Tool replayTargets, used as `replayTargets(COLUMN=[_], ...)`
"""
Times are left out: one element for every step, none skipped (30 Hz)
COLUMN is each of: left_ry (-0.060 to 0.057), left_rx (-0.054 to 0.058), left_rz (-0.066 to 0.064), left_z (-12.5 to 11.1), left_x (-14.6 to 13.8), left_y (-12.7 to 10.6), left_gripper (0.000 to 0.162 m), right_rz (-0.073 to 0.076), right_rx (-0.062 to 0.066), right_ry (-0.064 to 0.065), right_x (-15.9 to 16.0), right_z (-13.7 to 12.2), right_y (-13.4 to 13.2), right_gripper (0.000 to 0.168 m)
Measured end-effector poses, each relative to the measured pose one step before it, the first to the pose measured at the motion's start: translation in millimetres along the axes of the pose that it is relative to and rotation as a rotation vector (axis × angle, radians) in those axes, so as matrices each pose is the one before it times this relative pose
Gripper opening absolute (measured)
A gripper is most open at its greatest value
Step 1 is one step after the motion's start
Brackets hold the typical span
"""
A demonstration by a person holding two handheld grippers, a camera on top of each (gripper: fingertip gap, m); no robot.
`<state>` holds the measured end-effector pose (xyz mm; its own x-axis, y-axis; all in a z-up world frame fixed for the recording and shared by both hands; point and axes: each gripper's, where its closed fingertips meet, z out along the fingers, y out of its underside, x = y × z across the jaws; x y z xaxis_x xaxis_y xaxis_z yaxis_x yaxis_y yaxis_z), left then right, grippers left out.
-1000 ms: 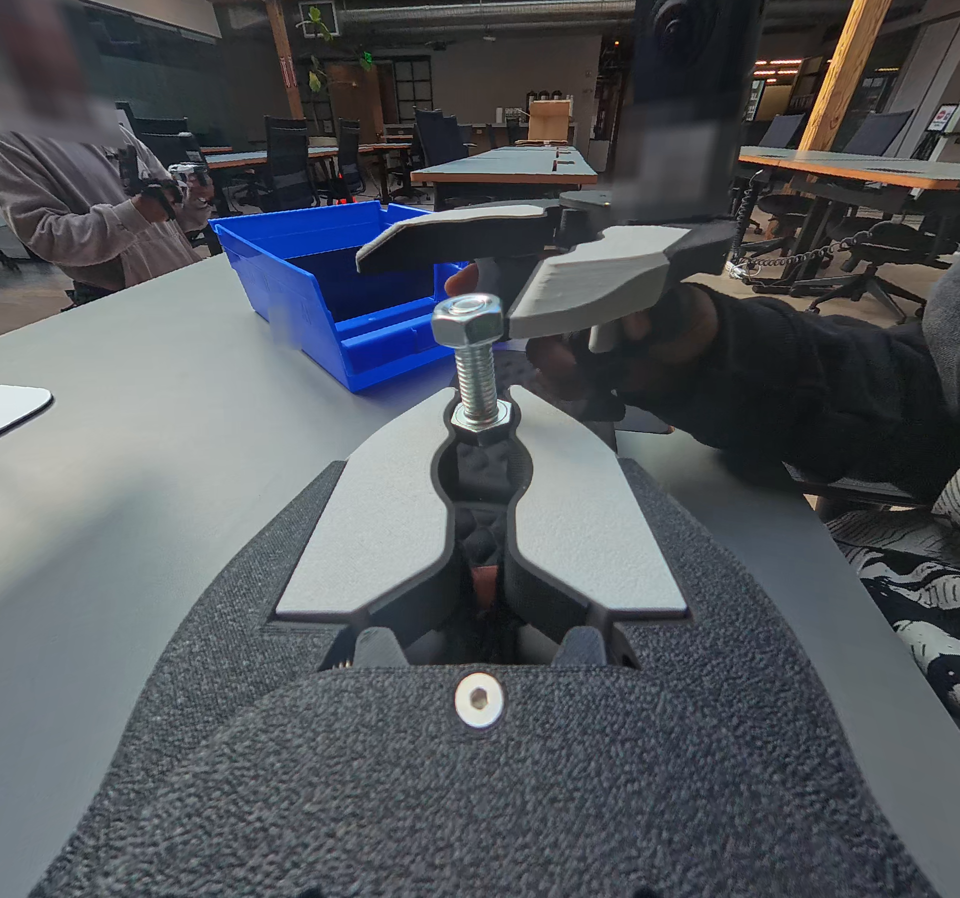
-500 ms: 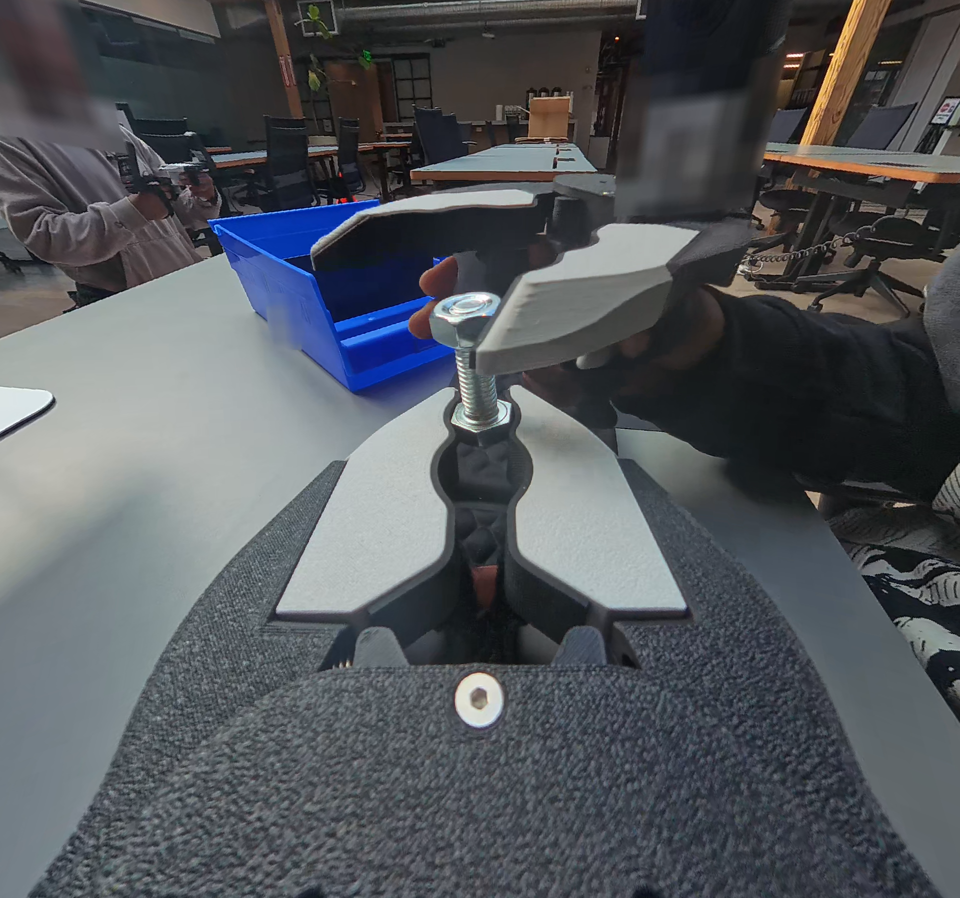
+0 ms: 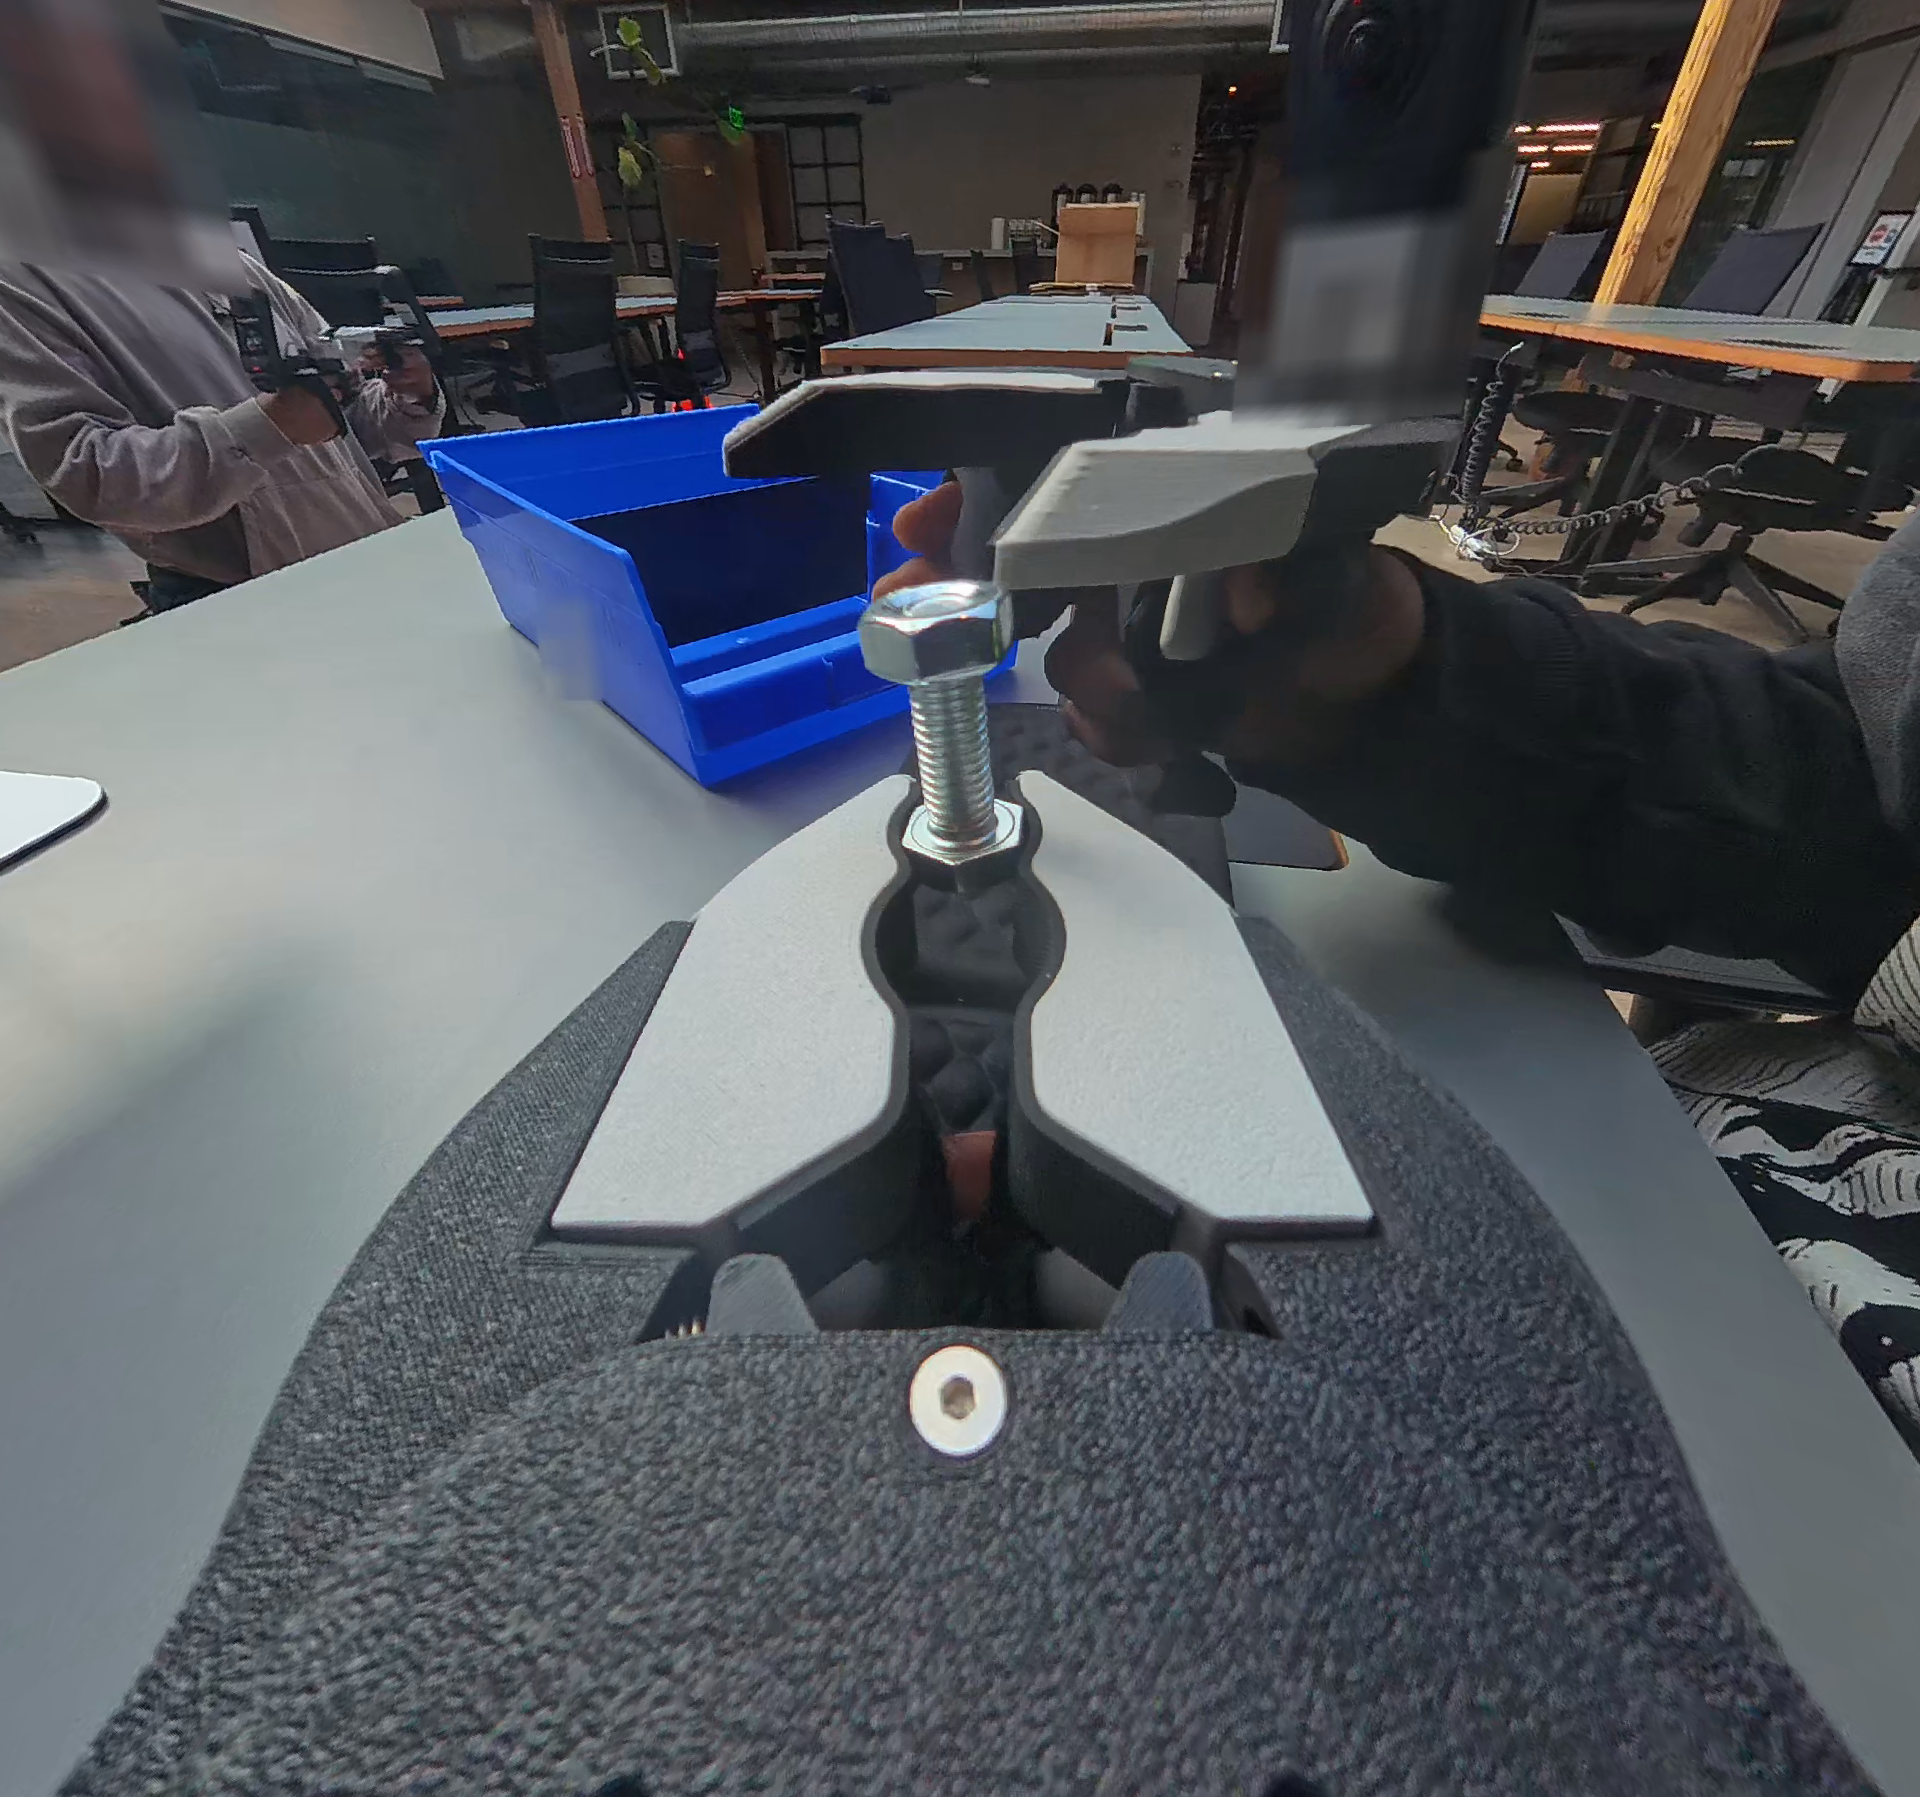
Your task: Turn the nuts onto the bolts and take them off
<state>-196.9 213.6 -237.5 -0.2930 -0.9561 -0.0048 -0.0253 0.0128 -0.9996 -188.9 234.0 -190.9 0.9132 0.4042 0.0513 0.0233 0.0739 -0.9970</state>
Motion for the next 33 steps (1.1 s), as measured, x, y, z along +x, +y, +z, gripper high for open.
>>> replayTargets(left_ry=[0.0001,-0.0006,-0.0011,0.0000,0.0002,-0.0007,0.0002,0.0004,-0.0003,-0.0003,0.0005,0.0000,0.0005,-0.0009,-0.0003,0.0001,-0.0003,0.0008,-0.0001,0.0015,0.0015,-0.0005,0.0002,-0.0003,-0.0006,-0.0005,0.0002,-0.0002,-0.0003,0.0005,-0.0004,0.0004,-0.0016], left_rx=[-0.0006,0.0008,0.0013,0.0019,0.0003,-0.0011,-0.0028,-0.0018,0.0003,0.0000,-0.0004,0.0000,-0.0006,-0.0004,0.0017,0.0030,0.0035,0.0017,-0.0014,-0.0020,-0.0004,0.0008,0.0010,0.0007,0.0001,-0.0007,-0.0007,0.0000,-0.0003,-0.0012,-0.0009,-0.0007,-0.0012], left_rz=[-0.0005,-0.0014,-0.0017,-0.0019,0.0000,0.0013,0.0027,0.0032,0.0030,0.0018,0.0003,-0.0005,-0.0004,-0.0012,-0.0028,-0.0035,-0.0023,-0.0007,0.0000,0.0008,0.0003,-0.0009,-0.0011,-0.0009,-0.0002,0.0006,0.0004,0.0011,0.0017,0.0014,0.0012,0.0016,0.0003], left_z=[0.02,0.00,-0.19,-0.14,0.02,0.14,0.26,0.23,0.00,-0.01,0.00,0.10,0.05,0.01,-0.09,-0.28,-0.38,-0.10,0.21,0.20,0.00,0.00,-0.08,-0.08,0.01,0.10,0.08,0.06,0.07,0.10,0.12,0.03,0.04], left_x=[-0.08,-0.17,-0.25,-0.09,0.03,0.17,0.32,0.34,0.38,0.15,0.14,0.01,0.07,-0.25,-0.19,-0.33,-0.20,0.11,-0.01,0.25,0.27,-0.19,-0.06,-0.04,-0.07,0.06,0.06,0.08,0.12,0.22,0.12,0.23,-0.16], left_y=[0.08,-0.01,-0.16,-0.24,-0.04,0.24,0.45,0.12,-0.14,0.00,-0.05,-0.01,0.08,0.05,-0.21,-0.38,-0.43,-0.22,0.18,0.25,0.05,-0.11,-0.13,-0.09,-0.02,0.09,0.19,-0.10,0.03,0.14,0.11,-0.01,0.15], left_gripper=[0.014,0.014,0.014,0.014,0.014,0.014,0.014,0.014,0.014,0.014,0.014,0.014,0.014,0.014,0.014,0.014,0.014,0.014,0.014,0.014,0.014,0.014,0.014,0.014,0.014,0.014,0.014,0.014,0.014,0.014,0.014,0.014,0.014], right_rz=[-0.0046,-0.0079,-0.0074,-0.0037,-0.0024,-0.0035,-0.0047,-0.0058,-0.0060,-0.0027,0.0034,0.0051,0.0031,0.0008,-0.0015,-0.0025,-0.0019,-0.0011,0.0022,0.0057,0.0069,0.0058,0.0033,-0.0002,-0.0011,-0.0012,-0.0005,-0.0014,-0.0025,-0.0029,-0.0030,-0.0005,0.0064], right_rx=[0.0009,-0.0024,-0.0009,-0.0028,-0.0067,-0.0077,-0.0061,-0.0063,-0.0073,-0.0046,0.0008,0.0026,0.0019,0.0007,0.0015,0.0028,0.0008,0.0020,0.0027,0.0068,0.0122,0.0122,0.0054,-0.0003,-0.0025,-0.0027,-0.0051,-0.0071,-0.0078,-0.0081,-0.0066,-0.0022,0.0033], right_ry=[-0.0101,-0.0107,-0.0102,-0.0040,-0.0011,-0.0024,0.0003,0.0072,0.0079,0.0045,0.0025,0.0003,-0.0015,0.0032,0.0045,0.0062,0.0153,0.0134,0.0035,-0.0020,-0.0098,-0.0145,-0.0110,-0.0102,-0.0073,-0.0081,-0.0060,-0.0015,0.0033,0.0064,0.0070,0.0058,0.0002], right_x=[-2.99,-3.32,-3.45,-2.53,-1.93,-2.10,-1.71,-0.16,0.60,0.74,0.99,1.12,1.11,1.80,2.15,2.41,4.05,4.07,2.60,1.24,-0.72,-2.21,-2.17,-2.66,-2.58,-2.86,-2.55,-1.76,-0.76,-0.07,0.59,0.98,0.62], right_z=[2.65,3.21,3.20,3.13,3.26,2.78,2.14,1.27,0.30,-0.56,-1.49,-2.15,-2.54,-2.81,-2.75,-2.75,-2.33,-1.79,-1.38,-0.71,-0.09,0.74,1.63,2.28,2.74,2.80,2.82,2.49,2.17,1.57,0.83,-0.09,-0.73], right_y=[-0.77,-0.22,-0.28,0.17,0.81,0.98,0.81,0.94,1.29,0.99,0.27,-0.03,-0.16,-0.12,-0.32,-0.50,-0.39,-0.41,-0.69,-1.16,-1.95,-2.09,-1.16,-0.41,0.09,0.40,0.92,1.46,1.74,1.75,1.66,1.11,0.24], right_gripper=[0.070,0.072,0.072,0.073,0.073,0.074,0.074,0.073,0.073,0.072,0.072,0.073,0.074,0.075,0.075,0.074,0.071,0.070,0.070,0.070,0.071,0.072,0.074,0.076,0.078,0.080,0.080,0.081,0.080,0.080,0.080,0.079,0.079])
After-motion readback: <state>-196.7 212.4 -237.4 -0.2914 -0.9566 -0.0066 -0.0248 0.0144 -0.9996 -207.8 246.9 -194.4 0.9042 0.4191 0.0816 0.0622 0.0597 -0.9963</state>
